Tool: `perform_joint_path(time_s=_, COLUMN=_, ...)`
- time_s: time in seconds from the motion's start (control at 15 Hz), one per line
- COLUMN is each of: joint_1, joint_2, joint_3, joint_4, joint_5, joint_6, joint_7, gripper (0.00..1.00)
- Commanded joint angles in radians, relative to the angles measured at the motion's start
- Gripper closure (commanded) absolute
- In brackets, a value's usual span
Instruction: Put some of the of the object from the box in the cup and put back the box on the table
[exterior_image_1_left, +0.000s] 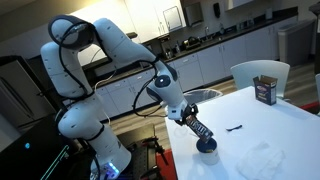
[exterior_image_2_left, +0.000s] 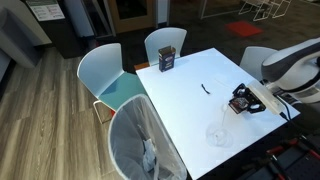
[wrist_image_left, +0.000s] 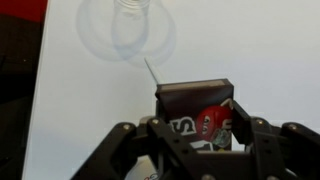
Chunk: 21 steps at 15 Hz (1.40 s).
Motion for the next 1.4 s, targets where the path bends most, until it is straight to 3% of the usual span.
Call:
perform_joint_path(time_s=0.0, joint_1=-0.018, joint_2=0.005, joint_3=0.017, joint_4=0.020, joint_5=0.150, joint_6=-0.004, joint_7=-0.131, gripper=0.63)
perform_joint_path(time_s=1.0, joint_1=-0.005, joint_2=-0.059, joint_3=-0.025, joint_4=0.001, joint_5=0.743, joint_6=-0.029, joint_7=-0.666, gripper=0.63)
perform_joint_path(time_s=1.13, joint_1=0.002, joint_2=-0.081, joint_3=-0.033, joint_4=0.002, joint_5=0.823, joint_6=-0.033, joint_7=-0.784, gripper=0.63)
perform_joint_path(time_s=1.2, joint_1=-0.001, joint_2=-0.026, joint_3=-0.022, joint_4=0.014, joint_5=0.756, joint_6=-0.008, joint_7=-0.696, gripper=0.38)
perform_joint_path(time_s=1.33, joint_1=-0.001, joint_2=-0.039, joint_3=-0.025, joint_4=0.014, joint_5=0.795, joint_6=-0.011, joint_7=-0.755, gripper=0.38)
